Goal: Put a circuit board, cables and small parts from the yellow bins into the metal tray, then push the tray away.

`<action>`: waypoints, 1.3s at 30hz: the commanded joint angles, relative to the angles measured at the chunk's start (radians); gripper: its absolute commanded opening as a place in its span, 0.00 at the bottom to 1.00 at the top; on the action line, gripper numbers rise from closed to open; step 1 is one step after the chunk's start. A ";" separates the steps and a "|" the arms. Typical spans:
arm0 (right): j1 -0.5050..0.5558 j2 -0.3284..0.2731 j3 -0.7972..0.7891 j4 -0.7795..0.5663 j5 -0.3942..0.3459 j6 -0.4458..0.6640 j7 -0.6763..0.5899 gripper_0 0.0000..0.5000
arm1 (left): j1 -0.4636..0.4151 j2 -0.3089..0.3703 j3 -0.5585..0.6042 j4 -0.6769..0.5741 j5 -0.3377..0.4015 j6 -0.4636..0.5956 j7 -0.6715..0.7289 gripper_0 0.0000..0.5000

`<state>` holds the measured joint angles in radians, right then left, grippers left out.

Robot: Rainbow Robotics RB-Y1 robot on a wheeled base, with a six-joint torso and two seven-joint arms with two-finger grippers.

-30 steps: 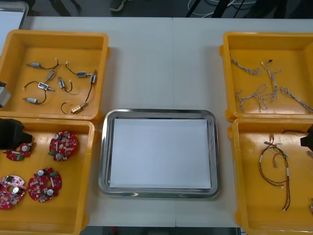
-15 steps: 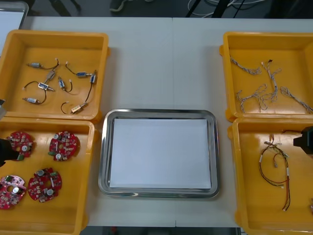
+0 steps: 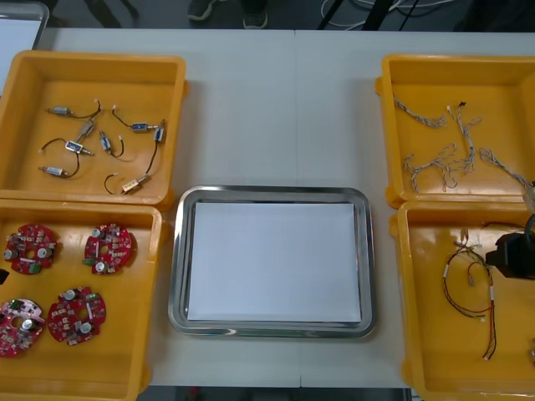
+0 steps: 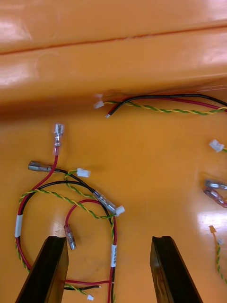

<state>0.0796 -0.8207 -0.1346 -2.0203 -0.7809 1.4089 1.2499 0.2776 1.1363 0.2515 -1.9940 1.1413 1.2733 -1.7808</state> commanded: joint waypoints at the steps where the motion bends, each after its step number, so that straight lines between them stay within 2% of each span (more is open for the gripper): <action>1: 0.049 -0.015 0.027 0.011 0.009 -0.044 0.037 1.00 | 0.025 0.095 -0.090 0.037 0.003 -0.097 -0.014 1.00; 15: 0.109 -0.015 0.027 0.011 0.020 -0.082 0.048 1.00 | 0.023 0.148 -0.227 0.073 0.003 -0.239 -0.008 1.00; 25: 0.118 0.058 0.027 0.011 0.072 -0.090 0.046 1.00 | 0.026 0.166 -0.294 0.101 0.001 -0.308 -0.005 1.00; 39: 0.163 0.061 0.046 0.011 0.086 -0.148 0.049 1.00 | 0.032 0.171 -0.357 0.127 -0.009 -0.371 -0.003 1.00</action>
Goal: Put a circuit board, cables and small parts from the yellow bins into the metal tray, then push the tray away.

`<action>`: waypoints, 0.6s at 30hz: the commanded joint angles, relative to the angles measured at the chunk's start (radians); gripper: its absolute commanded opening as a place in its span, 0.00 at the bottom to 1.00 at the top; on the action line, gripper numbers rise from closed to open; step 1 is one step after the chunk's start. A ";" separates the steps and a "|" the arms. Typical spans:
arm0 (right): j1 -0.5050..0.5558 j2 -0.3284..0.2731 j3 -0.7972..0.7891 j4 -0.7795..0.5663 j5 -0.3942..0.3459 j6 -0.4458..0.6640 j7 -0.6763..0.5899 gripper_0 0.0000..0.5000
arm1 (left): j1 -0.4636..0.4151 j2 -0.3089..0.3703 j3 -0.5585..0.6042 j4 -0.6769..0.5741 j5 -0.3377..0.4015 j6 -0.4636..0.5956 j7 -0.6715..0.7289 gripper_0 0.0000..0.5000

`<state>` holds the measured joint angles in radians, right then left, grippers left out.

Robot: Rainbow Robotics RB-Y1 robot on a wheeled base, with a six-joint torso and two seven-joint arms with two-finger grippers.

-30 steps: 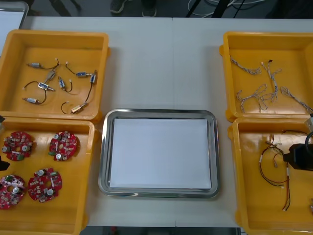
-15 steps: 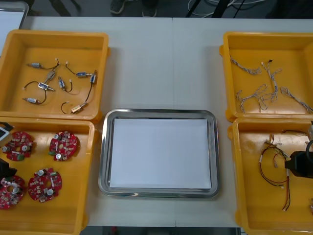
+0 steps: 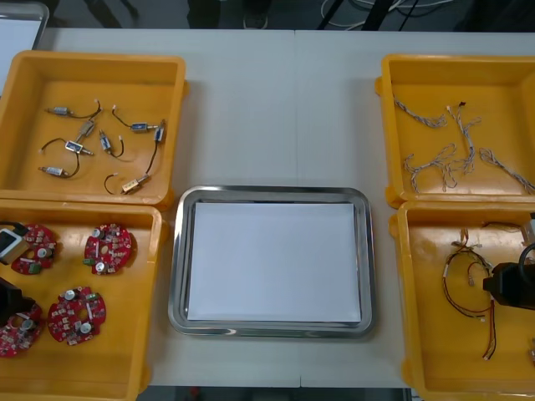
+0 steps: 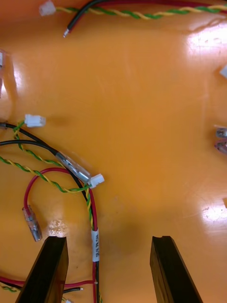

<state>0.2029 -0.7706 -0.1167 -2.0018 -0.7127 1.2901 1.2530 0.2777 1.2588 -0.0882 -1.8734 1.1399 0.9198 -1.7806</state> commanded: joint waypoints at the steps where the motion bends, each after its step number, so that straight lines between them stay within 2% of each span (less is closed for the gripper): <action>1: 0.039 0.011 0.031 -0.008 0.021 -0.032 0.046 1.00 | 0.031 0.048 -0.018 0.007 -0.008 -0.018 -0.003 1.00; 11: 0.044 0.048 0.046 -0.006 0.065 -0.046 0.039 1.00 | 0.046 0.048 -0.018 0.020 -0.011 -0.024 0.000 1.00; 18: 0.058 0.050 0.052 -0.006 0.070 -0.072 0.039 1.00 | 0.052 0.048 -0.018 0.022 -0.014 -0.030 0.000 1.00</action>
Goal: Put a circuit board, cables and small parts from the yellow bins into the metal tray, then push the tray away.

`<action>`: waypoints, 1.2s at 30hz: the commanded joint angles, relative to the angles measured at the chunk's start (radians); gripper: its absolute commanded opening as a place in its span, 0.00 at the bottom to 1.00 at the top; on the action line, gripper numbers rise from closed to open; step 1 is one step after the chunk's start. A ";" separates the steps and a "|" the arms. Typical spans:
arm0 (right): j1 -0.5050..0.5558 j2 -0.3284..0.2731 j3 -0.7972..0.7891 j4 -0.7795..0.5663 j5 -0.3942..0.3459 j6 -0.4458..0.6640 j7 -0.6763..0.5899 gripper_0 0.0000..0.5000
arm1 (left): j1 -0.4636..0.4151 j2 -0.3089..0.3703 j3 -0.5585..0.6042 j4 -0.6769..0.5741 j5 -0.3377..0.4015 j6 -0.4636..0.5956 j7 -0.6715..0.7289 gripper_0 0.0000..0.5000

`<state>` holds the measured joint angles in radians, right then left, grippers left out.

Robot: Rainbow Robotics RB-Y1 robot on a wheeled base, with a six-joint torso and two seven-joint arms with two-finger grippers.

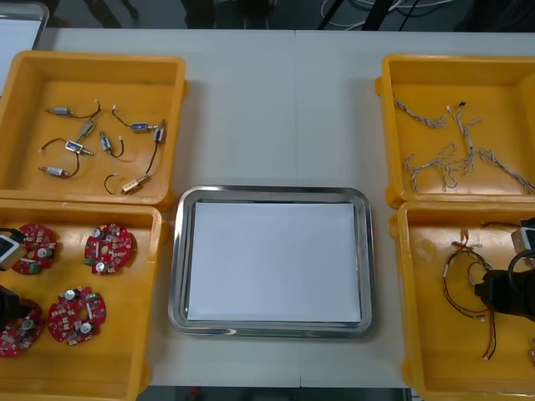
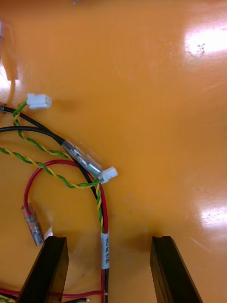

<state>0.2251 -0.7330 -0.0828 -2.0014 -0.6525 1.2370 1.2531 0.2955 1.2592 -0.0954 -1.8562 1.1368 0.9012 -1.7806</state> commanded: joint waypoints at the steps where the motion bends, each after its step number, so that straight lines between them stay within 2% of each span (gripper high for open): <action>1: 0.036 0.011 0.021 -0.007 0.010 -0.021 0.037 1.00 | 0.034 0.046 -0.010 0.006 -0.012 -0.011 0.000 1.00; 8: 0.043 0.011 0.040 -0.007 0.040 -0.036 0.035 1.00 | 0.034 0.043 -0.010 0.009 -0.015 -0.011 0.000 1.00; 27: 0.059 0.011 0.040 -0.007 0.050 -0.057 0.039 1.00 | 0.020 0.017 -0.010 0.026 -0.028 -0.010 0.000 1.00; 28: 0.062 0.011 0.040 -0.007 0.048 -0.065 0.039 0.87 | 0.019 0.017 -0.010 0.026 -0.028 -0.008 0.000 1.00; 29: 0.063 0.011 0.040 -0.007 0.048 -0.070 0.040 0.44 | 0.016 0.017 -0.010 0.028 -0.026 -0.007 0.000 1.00; 30: 0.063 0.011 0.041 -0.007 0.048 -0.071 0.040 0.27 | 0.016 0.017 -0.010 0.026 -0.026 -0.007 0.000 1.00; 32: 0.065 0.011 0.041 -0.007 0.047 -0.071 0.042 0.01 | 0.013 0.014 -0.010 0.028 -0.026 -0.007 0.000 1.00; 36: 0.065 0.011 0.040 -0.007 0.045 -0.076 0.035 0.00 | 0.007 0.012 -0.010 0.028 -0.026 -0.005 0.000 1.00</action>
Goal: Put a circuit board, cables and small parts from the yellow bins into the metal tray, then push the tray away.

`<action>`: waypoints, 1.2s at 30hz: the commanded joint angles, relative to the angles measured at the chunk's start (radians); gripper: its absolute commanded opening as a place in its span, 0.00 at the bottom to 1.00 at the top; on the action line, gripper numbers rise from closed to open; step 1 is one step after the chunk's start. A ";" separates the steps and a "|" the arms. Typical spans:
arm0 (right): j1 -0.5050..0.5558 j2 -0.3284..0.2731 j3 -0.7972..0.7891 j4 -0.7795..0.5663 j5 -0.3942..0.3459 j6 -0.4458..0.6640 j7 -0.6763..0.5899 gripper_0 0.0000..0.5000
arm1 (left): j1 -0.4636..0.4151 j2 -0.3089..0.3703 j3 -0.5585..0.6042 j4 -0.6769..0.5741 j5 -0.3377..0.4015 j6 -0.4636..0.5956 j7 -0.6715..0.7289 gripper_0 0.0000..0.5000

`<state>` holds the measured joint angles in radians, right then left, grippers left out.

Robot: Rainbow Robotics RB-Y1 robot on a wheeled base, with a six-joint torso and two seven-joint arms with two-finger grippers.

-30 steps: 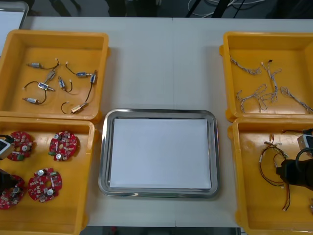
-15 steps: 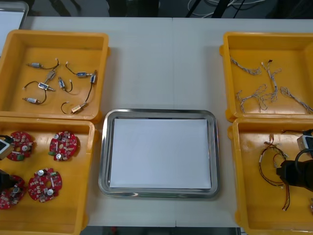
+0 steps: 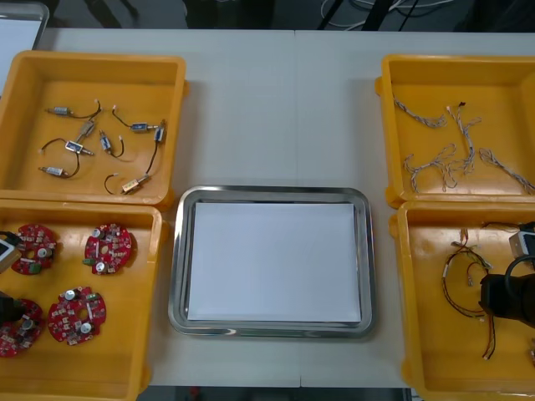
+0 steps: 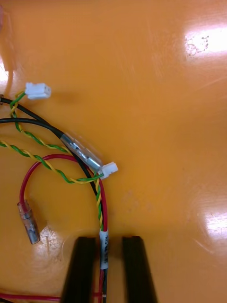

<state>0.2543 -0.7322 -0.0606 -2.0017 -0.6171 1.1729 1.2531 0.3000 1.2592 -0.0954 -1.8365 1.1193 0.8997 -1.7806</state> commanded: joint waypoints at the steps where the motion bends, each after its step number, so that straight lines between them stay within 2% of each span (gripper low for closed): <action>1: 0.036 0.011 0.019 -0.006 0.010 -0.012 0.035 0.00 | 0.001 0.012 -0.010 0.008 -0.009 -0.004 0.001 1.00; 16: 0.020 -0.007 -0.065 -0.015 -0.003 -0.002 0.057 0.00 | -0.021 -0.004 -0.010 0.016 -0.012 0.010 0.012 1.00; 20: 0.003 -0.021 -0.100 -0.054 -0.016 0.085 0.058 0.00 | -0.030 -0.017 -0.010 0.016 -0.016 0.016 0.018 1.00; 31: -0.046 -0.036 -0.239 -0.180 -0.148 0.338 0.060 0.00 | -0.050 -0.027 -0.024 0.019 -0.030 0.019 0.036 1.00; 32: -0.049 -0.036 -0.245 -0.184 -0.154 0.350 0.058 0.00 | -0.050 -0.027 -0.024 0.019 -0.032 0.019 0.036 0.96; 33: -0.056 -0.043 -0.260 -0.190 -0.168 0.373 0.060 0.00 | -0.050 -0.027 -0.024 0.019 -0.032 0.019 0.036 0.84; 34: -0.063 -0.049 -0.272 -0.195 -0.184 0.392 0.060 0.00 | -0.050 -0.027 -0.024 0.019 -0.032 0.019 0.036 0.65; 35: -0.066 -0.052 -0.278 -0.196 -0.191 0.399 0.060 0.00 | -0.050 -0.027 -0.026 0.019 -0.033 0.019 0.036 0.56; 36: -0.070 -0.061 -0.288 -0.201 -0.207 0.412 0.060 0.00 | -0.050 -0.027 -0.030 0.019 -0.035 0.018 0.038 0.39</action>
<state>0.2150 -0.7403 -0.2925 -2.1633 -0.7905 1.5576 1.2563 0.2734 1.2431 -0.1053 -1.8207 1.0978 0.9100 -1.7805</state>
